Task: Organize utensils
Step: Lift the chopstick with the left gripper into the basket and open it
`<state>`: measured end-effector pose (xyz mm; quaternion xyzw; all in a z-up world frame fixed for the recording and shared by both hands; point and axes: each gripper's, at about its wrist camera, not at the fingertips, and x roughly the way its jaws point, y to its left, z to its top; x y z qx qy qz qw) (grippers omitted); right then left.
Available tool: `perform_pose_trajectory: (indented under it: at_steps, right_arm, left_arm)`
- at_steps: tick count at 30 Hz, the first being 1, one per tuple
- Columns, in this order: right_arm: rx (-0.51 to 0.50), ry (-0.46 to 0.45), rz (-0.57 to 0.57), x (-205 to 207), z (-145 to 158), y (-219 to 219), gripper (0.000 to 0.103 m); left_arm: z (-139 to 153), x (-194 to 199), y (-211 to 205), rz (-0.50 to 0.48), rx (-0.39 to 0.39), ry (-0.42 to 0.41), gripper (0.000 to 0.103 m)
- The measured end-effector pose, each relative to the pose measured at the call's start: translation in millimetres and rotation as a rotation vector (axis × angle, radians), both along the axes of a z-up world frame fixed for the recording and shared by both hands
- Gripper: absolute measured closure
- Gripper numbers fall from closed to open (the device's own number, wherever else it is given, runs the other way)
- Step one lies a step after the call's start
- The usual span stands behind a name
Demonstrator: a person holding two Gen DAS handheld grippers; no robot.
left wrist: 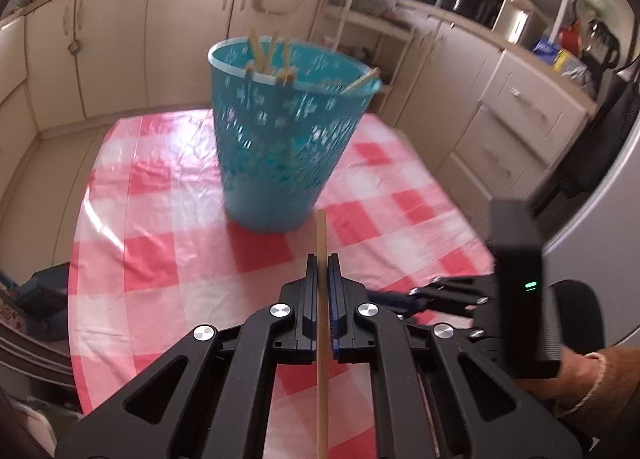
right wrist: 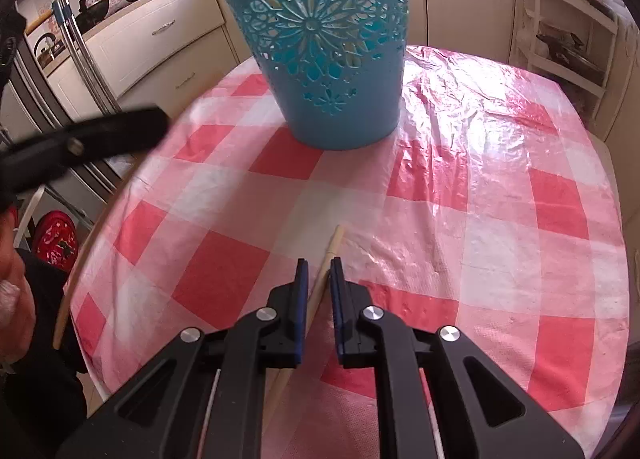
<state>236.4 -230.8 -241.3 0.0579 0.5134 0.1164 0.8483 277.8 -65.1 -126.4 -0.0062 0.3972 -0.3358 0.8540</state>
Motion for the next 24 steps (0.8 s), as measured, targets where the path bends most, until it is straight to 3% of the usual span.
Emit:
perform_pose_trajectory:
  at_steps: [4, 8, 11, 18, 24]
  right_arm:
    - [0.041, 0.011, -0.019, 1.5, -0.7, -4.0, 0.091]
    - [0.058, 0.015, -0.029, 0.8, -0.9, -6.3, 0.091]
    - [0.071, 0.017, -0.034, 2.0, -1.9, -9.6, 0.091]
    - [0.057, 0.008, -0.02, 0.8, -0.7, -6.8, 0.091]
    - [0.062, 0.004, -0.009, 5.1, -2.5, -3.3, 0.091]
  left_arm:
    - [53.8, 4.2, 7.5, 0.017, -0.118, -0.085, 0.098]
    - [114.3, 27.3, 10.2, 0.1, -0.223, -0.206, 0.098]
    - [139.9, 51.7, 2.0, 0.18, -0.261, -0.276, 0.098]
    - [147.3, 106.2, -22.9, 0.334, -0.301, -0.32, 0.098]
    - [130.1, 142.1, -32.8, 0.44, -0.306, -0.343, 0.098]
